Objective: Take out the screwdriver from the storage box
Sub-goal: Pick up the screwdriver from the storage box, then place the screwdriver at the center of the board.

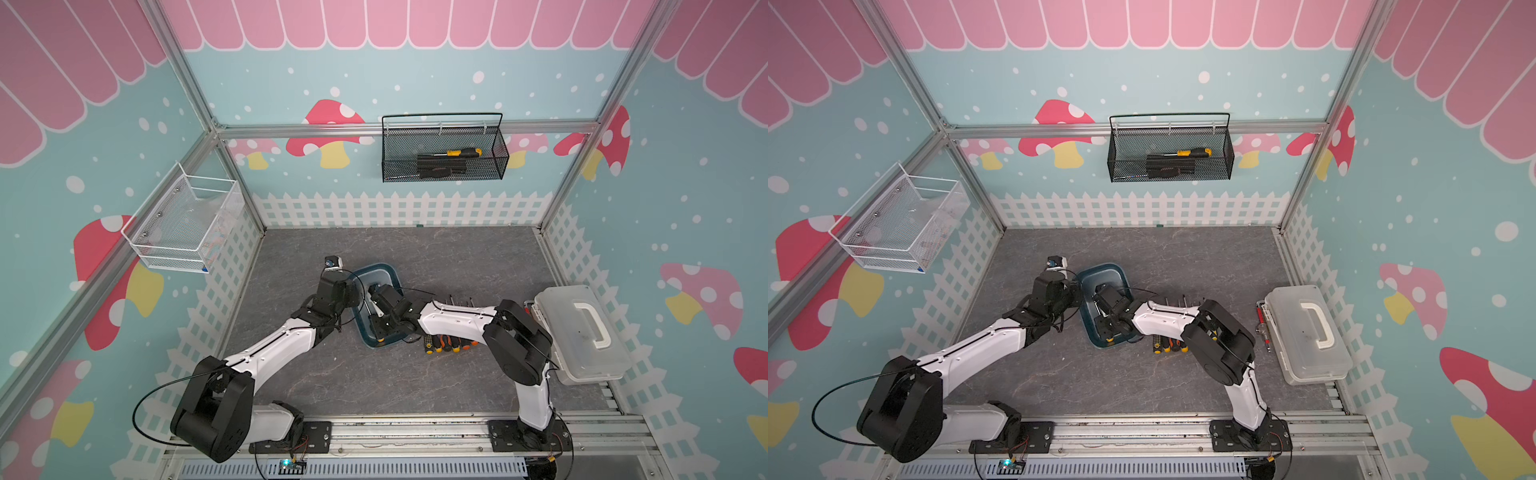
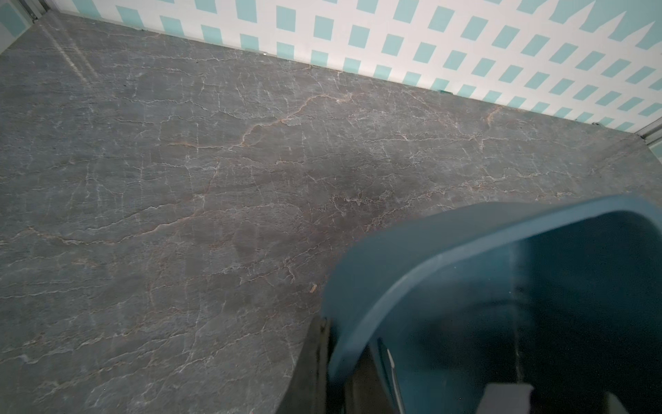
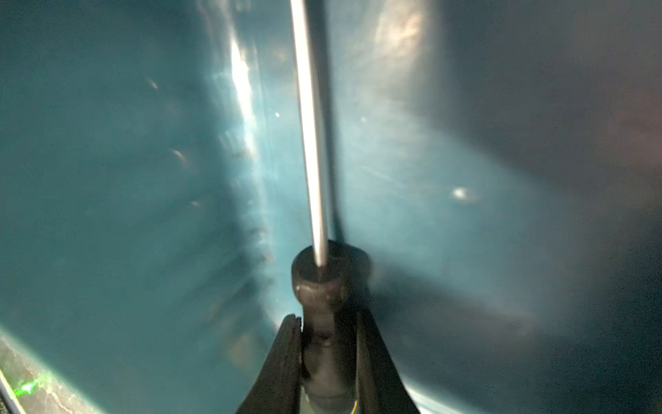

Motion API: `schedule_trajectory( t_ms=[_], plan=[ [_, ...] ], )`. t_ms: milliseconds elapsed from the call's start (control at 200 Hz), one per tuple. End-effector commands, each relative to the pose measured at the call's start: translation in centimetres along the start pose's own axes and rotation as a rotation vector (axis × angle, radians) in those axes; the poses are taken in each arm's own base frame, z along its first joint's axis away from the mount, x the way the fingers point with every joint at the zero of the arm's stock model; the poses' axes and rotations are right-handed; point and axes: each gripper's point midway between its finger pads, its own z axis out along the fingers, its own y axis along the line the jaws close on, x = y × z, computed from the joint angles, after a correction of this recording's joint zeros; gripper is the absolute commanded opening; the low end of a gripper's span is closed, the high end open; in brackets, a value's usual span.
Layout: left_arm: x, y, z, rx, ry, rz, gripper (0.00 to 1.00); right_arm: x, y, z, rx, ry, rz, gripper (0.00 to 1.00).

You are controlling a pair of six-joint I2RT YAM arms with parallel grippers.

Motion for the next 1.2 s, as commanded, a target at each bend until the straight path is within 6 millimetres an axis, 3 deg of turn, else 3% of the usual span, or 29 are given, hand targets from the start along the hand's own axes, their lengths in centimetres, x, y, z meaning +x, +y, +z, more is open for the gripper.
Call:
schedule_trajectory(
  t_ms=[0, 110, 140, 305, 345, 520, 735, 1031, 1196],
  plan=[
    [0.8, -0.9, -0.2, 0.047, 0.038, -0.003, 0.0, -1.4, -0.8, -1.3, 0.01, -0.075, -0.013, 0.0],
    [1.0, -0.9, -0.1, 0.042, 0.044, 0.0, 0.0, -1.4, -0.8, -1.6, -0.008, -0.089, 0.0, 0.0],
    [1.0, -0.8, -0.1, 0.041, 0.046, 0.001, 0.0, -2.3, -0.3, -2.8, -0.026, -0.122, 0.004, 0.0],
    [1.0, -0.8, -0.1, 0.039, 0.046, 0.001, 0.0, -3.3, 0.4, -4.1, -0.069, -0.157, 0.012, 0.0],
    [0.7, 0.1, 0.1, 0.019, 0.042, -0.01, 0.0, -3.5, 0.6, -4.4, -0.076, -0.163, 0.016, 0.0],
    [0.6, 0.2, 0.1, 0.016, 0.041, -0.012, 0.0, -3.5, 0.8, -5.9, -0.097, -0.169, 0.037, 0.0],
    [0.8, 0.2, 0.3, 0.017, 0.042, -0.018, 0.0, -2.3, -1.1, -8.2, -0.045, -0.165, 0.062, 0.0],
    [1.2, 0.5, 0.4, 0.01, 0.046, -0.02, 0.0, -1.5, -3.8, -14.0, 0.018, -0.202, 0.028, 0.0],
    [1.4, 0.5, 0.6, 0.011, 0.052, -0.023, 0.0, -0.2, -7.4, -17.5, 0.076, -0.214, 0.068, 0.0]
  ],
)
